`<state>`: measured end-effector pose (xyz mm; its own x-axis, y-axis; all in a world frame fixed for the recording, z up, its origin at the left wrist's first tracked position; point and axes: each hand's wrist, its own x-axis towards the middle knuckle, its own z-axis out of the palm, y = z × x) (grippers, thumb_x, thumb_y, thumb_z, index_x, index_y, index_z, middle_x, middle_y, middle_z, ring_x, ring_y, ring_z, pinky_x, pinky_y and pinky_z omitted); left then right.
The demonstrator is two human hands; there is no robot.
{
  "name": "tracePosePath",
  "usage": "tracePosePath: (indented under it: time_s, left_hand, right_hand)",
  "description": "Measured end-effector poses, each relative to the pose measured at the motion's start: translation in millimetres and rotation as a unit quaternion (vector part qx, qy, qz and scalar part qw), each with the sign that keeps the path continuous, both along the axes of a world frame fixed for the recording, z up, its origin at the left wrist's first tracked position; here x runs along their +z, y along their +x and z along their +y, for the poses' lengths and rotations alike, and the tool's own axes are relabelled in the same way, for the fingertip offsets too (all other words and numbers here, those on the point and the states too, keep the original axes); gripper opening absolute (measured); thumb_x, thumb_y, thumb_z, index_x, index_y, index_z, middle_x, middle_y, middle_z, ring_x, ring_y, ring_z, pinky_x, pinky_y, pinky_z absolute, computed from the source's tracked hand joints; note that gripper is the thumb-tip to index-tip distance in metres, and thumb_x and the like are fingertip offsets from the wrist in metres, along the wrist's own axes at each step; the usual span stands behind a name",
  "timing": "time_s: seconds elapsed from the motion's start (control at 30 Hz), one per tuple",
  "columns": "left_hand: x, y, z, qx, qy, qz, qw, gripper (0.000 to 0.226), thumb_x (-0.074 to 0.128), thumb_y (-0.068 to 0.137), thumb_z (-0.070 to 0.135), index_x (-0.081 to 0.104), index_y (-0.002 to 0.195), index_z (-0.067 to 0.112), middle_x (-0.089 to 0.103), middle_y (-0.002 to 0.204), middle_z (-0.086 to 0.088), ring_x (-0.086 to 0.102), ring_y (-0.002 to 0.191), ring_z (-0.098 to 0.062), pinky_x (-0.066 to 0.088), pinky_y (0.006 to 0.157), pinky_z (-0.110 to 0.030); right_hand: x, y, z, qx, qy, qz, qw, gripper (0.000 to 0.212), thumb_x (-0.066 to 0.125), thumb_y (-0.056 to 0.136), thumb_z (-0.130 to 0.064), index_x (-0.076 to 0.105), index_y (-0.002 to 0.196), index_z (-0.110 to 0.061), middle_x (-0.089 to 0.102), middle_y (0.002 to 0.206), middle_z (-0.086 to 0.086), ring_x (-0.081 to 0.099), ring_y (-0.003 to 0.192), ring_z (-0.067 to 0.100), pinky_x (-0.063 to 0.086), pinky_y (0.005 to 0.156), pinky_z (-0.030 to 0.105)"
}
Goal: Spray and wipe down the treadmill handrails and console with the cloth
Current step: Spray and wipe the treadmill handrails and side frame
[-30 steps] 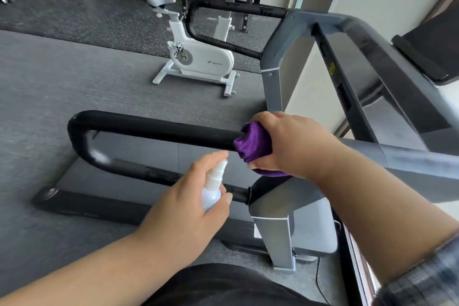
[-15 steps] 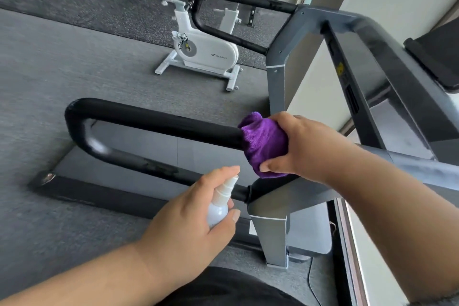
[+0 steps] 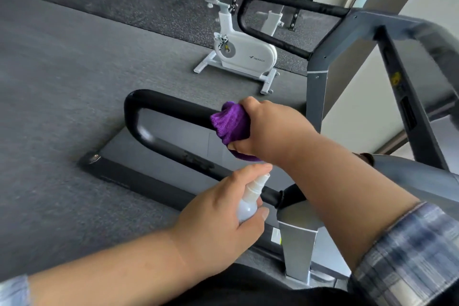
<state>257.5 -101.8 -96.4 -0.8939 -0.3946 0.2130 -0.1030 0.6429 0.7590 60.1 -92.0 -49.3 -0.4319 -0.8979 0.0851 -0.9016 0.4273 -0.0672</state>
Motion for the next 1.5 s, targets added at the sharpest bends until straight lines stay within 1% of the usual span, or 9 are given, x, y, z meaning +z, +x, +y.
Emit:
tracePosePath:
  time_s: [0.17, 0.3, 0.4, 0.73, 0.93, 1.13, 1.27, 1.37, 1.5]
  left_hand:
    - [4.7, 0.2, -1.2, 0.001, -0.009, 0.009, 1.0, 0.061, 0.059, 0.085, 0.046, 0.026, 0.135, 0.058, 0.062, 0.102, 0.024, 0.058, 0.095, 0.003, 0.038, 0.079, -0.002]
    - [2.7, 14.3, -20.1, 0.017, -0.004, 0.025, 1.0, 0.062, 0.054, 0.084, 0.052, 0.02, 0.131, 0.074, 0.055, 0.105, 0.035, 0.058, 0.097, 0.003, 0.045, 0.083, -0.016]
    - [-3.3, 26.7, -39.9, 0.045, 0.017, 0.027, 0.998, 0.06, 0.053, 0.083, 0.054, 0.02, 0.129, 0.075, 0.054, 0.109, 0.035, 0.059, 0.101, 0.003, 0.045, 0.084, -0.013]
    - [-10.6, 40.6, -90.8, 0.044, 0.024, 0.025, 0.998, 0.061, 0.059, 0.087, 0.043, 0.026, 0.135, 0.061, 0.051, 0.1, 0.043, 0.051, 0.091, 0.019, 0.033, 0.079, 0.003]
    - [-6.2, 55.5, -134.0, 0.036, 0.032, 0.056, 0.997, 0.062, 0.063, 0.088, 0.035, 0.03, 0.137, 0.051, 0.055, 0.113, 0.022, 0.057, 0.094, 0.006, 0.043, 0.084, -0.011]
    - [-11.5, 78.8, -180.7, 0.019, 0.044, 0.058, 0.997, 0.06, 0.06, 0.088, 0.039, 0.027, 0.137, 0.053, 0.055, 0.104, 0.025, 0.058, 0.091, 0.002, 0.045, 0.082, -0.014]
    - [-30.8, 98.5, -208.8, 0.033, 0.038, 0.054, 0.997, 0.058, 0.057, 0.089, 0.044, 0.026, 0.136, 0.056, 0.051, 0.101, 0.037, 0.055, 0.09, 0.008, 0.043, 0.083, -0.013]
    - [-46.1, 113.6, -228.4, 0.062, 0.048, 0.065, 0.995, 0.055, 0.056, 0.089, 0.047, 0.026, 0.134, 0.053, 0.052, 0.102, 0.03, 0.056, 0.096, 0.01, 0.044, 0.083, -0.011]
    - [-54.6, 128.3, -247.5, 0.078, 0.057, 0.055, 0.994, 0.053, 0.054, 0.091, 0.049, 0.025, 0.135, 0.053, 0.05, 0.107, 0.034, 0.053, 0.099, 0.017, 0.04, 0.082, -0.001]
  right_hand:
    - [4.6, -19.9, 33.6, -0.04, 0.024, -0.049, 0.998, 0.082, 0.066, 0.057, -0.08, 0.047, 0.121, -0.034, 0.058, 0.084, -0.012, 0.056, 0.071, 0.014, 0.043, 0.063, 0.031]
    - [6.0, -20.4, 42.0, -0.062, 0.037, -0.039, 0.997, 0.083, 0.058, 0.054, -0.085, 0.046, 0.121, -0.036, 0.054, 0.082, -0.016, 0.052, 0.067, 0.009, 0.038, 0.058, 0.03]
    - [5.1, -7.0, 20.8, -0.041, 0.057, 0.039, 0.997, 0.08, 0.048, 0.057, -0.085, 0.045, 0.118, -0.034, 0.053, 0.082, -0.012, 0.053, 0.069, 0.017, 0.041, 0.059, 0.031]
    - [-9.0, 39.4, -74.4, -0.021, 0.011, 0.103, 0.994, 0.06, 0.061, 0.07, -0.074, 0.047, 0.106, -0.029, 0.054, 0.08, -0.005, 0.054, 0.06, 0.024, 0.047, 0.051, 0.032]
    - [-12.6, 60.0, -125.0, -0.022, 0.036, 0.134, 0.99, 0.059, 0.061, 0.07, -0.072, 0.046, 0.105, -0.027, 0.054, 0.077, -0.004, 0.049, 0.054, 0.023, 0.034, 0.045, 0.026]
    - [-6.4, 83.8, -171.8, -0.018, 0.068, 0.128, 0.989, 0.057, 0.066, 0.073, -0.064, 0.043, 0.108, -0.025, 0.052, 0.082, -0.001, 0.05, 0.06, 0.026, 0.032, 0.047, 0.028]
    - [1.0, 107.0, -210.7, 0.027, 0.13, 0.165, 0.977, 0.054, 0.064, 0.083, -0.059, 0.046, 0.117, -0.021, 0.045, 0.082, 0.0, 0.046, 0.061, 0.024, 0.022, 0.045, 0.026]
    - [11.3, 122.7, -238.2, 0.06, 0.218, 0.165, 0.96, 0.049, 0.06, 0.085, -0.054, 0.05, 0.118, -0.02, 0.041, 0.078, 0.0, 0.05, 0.069, 0.025, 0.028, 0.049, 0.03]
    - [9.7, 144.6, -278.9, 0.051, 0.347, 0.09, 0.932, 0.043, 0.049, 0.069, -0.048, 0.062, 0.1, -0.021, 0.059, 0.083, 0.007, 0.063, 0.078, 0.03, 0.038, 0.058, 0.03]
